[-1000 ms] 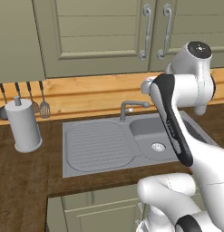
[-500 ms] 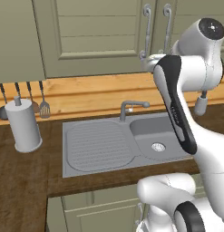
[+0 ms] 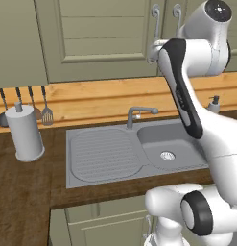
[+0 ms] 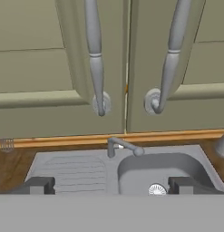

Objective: Open the cabinet, pick up the bread from the cabinet and place it in the basket. Then move the basket to the dining counter.

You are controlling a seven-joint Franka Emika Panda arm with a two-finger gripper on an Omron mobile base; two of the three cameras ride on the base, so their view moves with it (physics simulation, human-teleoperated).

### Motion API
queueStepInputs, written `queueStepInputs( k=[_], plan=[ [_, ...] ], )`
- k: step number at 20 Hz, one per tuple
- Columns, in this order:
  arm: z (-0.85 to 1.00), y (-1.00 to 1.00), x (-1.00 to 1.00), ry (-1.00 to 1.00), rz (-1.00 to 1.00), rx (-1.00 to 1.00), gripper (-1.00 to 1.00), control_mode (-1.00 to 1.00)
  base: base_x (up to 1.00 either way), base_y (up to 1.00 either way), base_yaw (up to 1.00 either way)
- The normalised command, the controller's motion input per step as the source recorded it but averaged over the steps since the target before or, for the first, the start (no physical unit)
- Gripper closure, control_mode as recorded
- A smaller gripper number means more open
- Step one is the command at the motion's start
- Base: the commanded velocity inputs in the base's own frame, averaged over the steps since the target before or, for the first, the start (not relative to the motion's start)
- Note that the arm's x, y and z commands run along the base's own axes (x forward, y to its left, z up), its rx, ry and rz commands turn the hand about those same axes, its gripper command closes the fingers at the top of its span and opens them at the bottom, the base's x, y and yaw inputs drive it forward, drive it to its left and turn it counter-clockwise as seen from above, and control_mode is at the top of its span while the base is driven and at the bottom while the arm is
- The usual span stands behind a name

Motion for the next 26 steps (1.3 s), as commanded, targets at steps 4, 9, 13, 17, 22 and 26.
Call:
queueStepInputs(
  k=[4,9,13,17,22,26],
  plan=[
    [0.31,0.02,0.40,-0.02,0.01,0.00,-1.00,-1.00,0.00,0.00,0.00],
    [0.11,0.01,0.41,-0.04,0.01,0.00,-1.00,-1.00,0.00,0.00,0.00],
    [0.00,0.01,0.50,0.00,0.01,0.00,-1.00,-1.00,0.00,0.00,0.00],
    [0.00,0.00,0.56,0.00,0.00,0.00,-1.00,-1.00,0.00,0.00,0.00],
    [-0.01,0.04,0.50,0.00,0.00,0.00,-1.00,-1.00,0.00,0.00,0.00],
    [-0.04,0.19,0.48,0.00,0.00,0.00,-1.00,-1.00,0.00,0.00,0.00]
  ],
)
